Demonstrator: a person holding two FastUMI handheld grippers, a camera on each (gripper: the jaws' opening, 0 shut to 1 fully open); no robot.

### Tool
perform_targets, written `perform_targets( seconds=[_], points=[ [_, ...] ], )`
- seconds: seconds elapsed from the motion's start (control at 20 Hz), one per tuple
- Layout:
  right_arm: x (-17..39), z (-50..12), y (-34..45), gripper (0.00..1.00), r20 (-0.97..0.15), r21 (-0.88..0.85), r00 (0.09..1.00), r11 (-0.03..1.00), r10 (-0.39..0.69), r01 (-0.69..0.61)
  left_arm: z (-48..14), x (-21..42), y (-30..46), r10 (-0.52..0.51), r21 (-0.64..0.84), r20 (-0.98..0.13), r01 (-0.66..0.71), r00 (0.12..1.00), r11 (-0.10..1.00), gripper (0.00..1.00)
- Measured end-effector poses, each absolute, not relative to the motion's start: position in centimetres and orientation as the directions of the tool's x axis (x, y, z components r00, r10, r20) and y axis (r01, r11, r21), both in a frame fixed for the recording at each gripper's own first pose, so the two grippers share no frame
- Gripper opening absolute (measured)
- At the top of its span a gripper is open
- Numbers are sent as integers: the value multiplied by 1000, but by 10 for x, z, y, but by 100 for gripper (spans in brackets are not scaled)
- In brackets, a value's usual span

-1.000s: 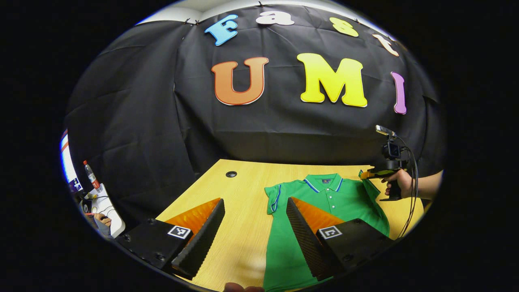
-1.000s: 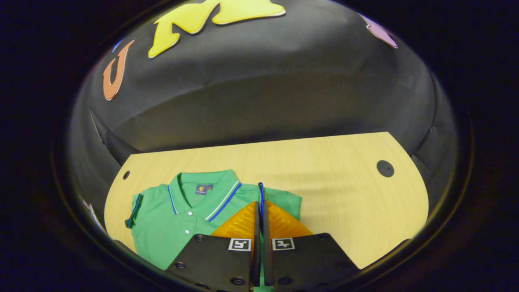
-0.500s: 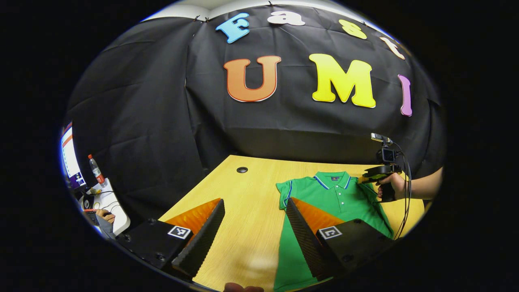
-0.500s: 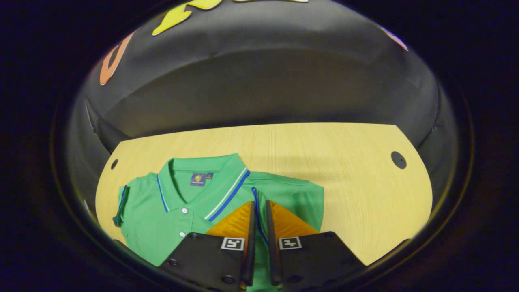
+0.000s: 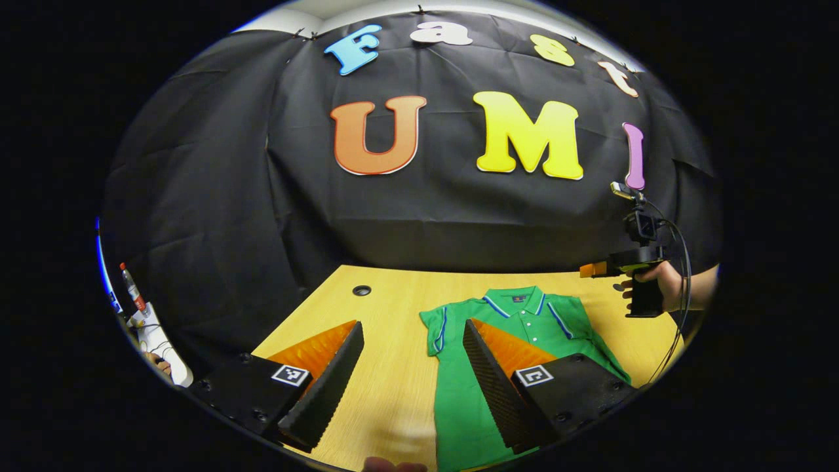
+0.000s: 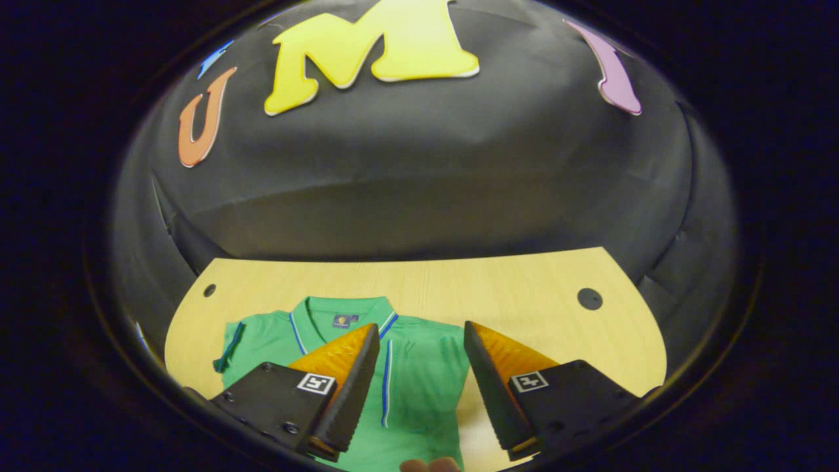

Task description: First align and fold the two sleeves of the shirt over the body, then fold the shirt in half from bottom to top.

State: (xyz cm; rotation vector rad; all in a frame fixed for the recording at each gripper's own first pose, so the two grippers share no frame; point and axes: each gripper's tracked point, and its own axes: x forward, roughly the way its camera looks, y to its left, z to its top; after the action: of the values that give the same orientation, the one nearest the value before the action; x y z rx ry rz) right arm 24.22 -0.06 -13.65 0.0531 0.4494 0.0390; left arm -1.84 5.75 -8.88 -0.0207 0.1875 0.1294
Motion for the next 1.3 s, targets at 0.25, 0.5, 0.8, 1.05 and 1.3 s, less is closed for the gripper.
perform_targets(
  seconds=[0.25,0.5,0.8,1.05,1.3],
  points=[
    [153,-100,4,86,-370,-45,926,995,70,-93,-80,11,56,35,-1,-139,-36,990,999,98],
    [71,-67,4,90,-325,-57,943,993,76,-100,-92,42,53,-35,-7,-146,34,989,999,98],
    [21,-38,-17,90,-294,-65,956,997,17,-38,-164,73,40,-102,-11,-238,103,966,995,99],
    [-1,-38,-30,90,-305,-92,952,996,-31,3,-221,106,50,-61,70,-311,87,949,994,99],
    [-4,-44,-28,88,-337,-76,941,997,-35,10,-227,148,47,-54,156,-319,109,946,982,98]
  ],
)
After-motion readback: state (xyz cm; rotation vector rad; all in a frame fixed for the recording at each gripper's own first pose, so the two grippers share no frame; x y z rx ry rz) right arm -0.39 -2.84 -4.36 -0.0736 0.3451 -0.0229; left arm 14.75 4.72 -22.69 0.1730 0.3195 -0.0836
